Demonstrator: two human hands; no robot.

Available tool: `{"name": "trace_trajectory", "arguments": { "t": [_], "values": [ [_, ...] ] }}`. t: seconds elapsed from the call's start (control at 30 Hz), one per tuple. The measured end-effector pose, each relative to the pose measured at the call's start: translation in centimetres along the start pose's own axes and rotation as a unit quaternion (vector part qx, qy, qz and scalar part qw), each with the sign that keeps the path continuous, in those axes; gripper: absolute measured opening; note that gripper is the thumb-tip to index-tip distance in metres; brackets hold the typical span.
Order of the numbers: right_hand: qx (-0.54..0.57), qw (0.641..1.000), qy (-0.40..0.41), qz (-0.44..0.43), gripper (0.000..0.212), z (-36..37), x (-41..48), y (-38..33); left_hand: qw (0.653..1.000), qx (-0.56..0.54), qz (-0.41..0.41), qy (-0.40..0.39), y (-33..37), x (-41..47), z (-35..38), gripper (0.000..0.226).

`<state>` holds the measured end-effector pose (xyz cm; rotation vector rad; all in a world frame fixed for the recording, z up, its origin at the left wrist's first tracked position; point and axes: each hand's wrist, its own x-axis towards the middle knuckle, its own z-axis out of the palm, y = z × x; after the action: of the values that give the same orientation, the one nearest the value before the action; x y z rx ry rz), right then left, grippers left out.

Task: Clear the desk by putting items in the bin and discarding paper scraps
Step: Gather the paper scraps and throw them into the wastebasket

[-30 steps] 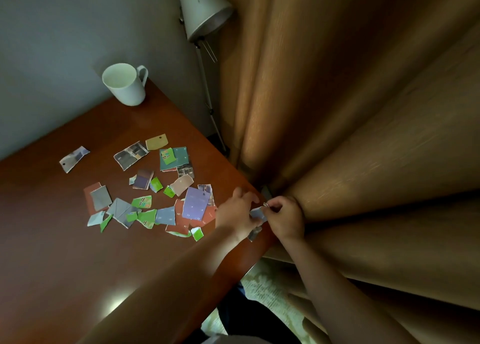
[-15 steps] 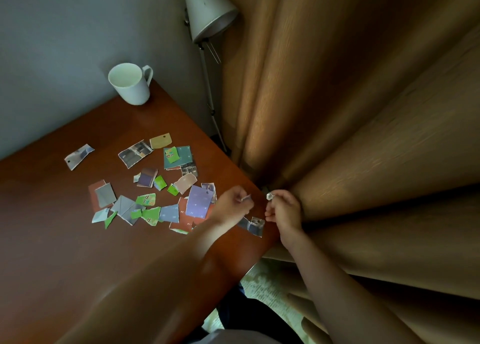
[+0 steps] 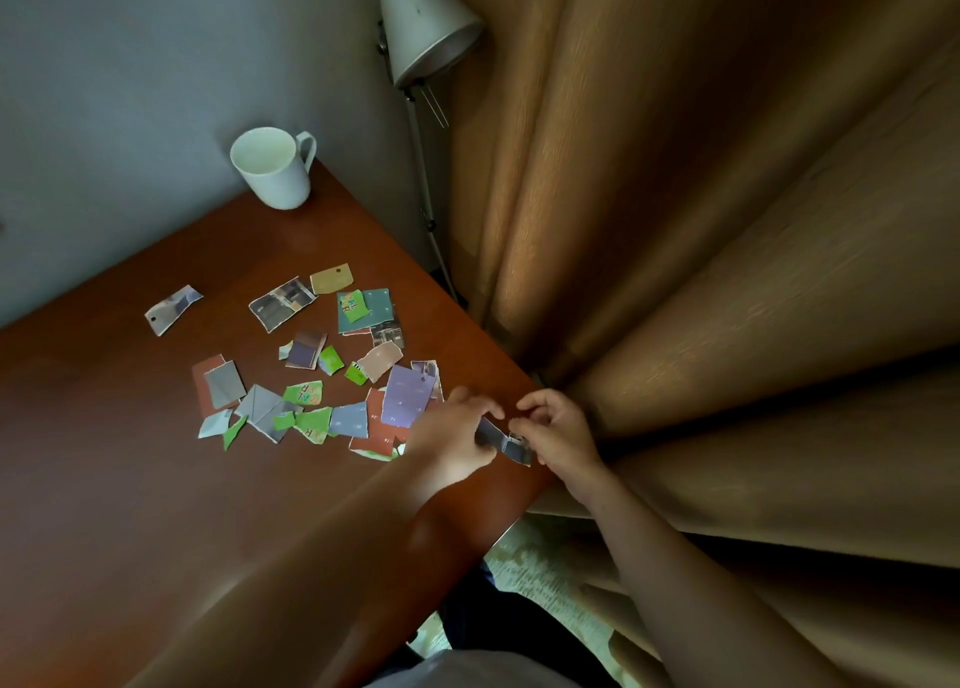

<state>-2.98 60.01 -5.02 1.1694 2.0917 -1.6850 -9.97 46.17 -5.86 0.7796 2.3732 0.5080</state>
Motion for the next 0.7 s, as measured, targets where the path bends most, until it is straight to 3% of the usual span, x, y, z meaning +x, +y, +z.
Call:
{"name": "trace_trajectory", "arguments": {
  "t": [0.13,0.27,0.37,0.57,0.63,0.7],
  "values": [
    [-0.098,0.995,-0.001,-0.017,0.024,-0.6,-0.1,0.3,0.994,0.101,0.022,0.023,0.4,0.2,-0.2,0.028],
    [-0.356,0.931,-0.008,-0.078,0.039,-0.8,-0.6,0.5,0.987,0.154,0.028,0.037,1.0,0.5,-0.4,0.024],
    [-0.408,0.908,0.013,-0.091,0.037,-0.5,-0.9,0.6,0.989,0.145,0.024,0.031,1.0,0.3,0.0,0.020],
    [-0.397,0.912,0.001,-0.106,0.023,-0.4,-0.3,0.4,0.997,-0.062,-0.050,0.015,0.5,-0.5,0.3,0.011],
    [-0.340,0.934,-0.043,-0.102,0.023,0.1,-0.1,0.4,0.973,-0.203,-0.107,0.020,0.4,-0.4,0.0,0.016],
    [-0.207,0.975,-0.051,-0.066,0.019,0.8,-0.3,-0.2,0.915,-0.363,-0.166,0.054,0.1,-0.3,-0.3,0.024]
  ]
}}
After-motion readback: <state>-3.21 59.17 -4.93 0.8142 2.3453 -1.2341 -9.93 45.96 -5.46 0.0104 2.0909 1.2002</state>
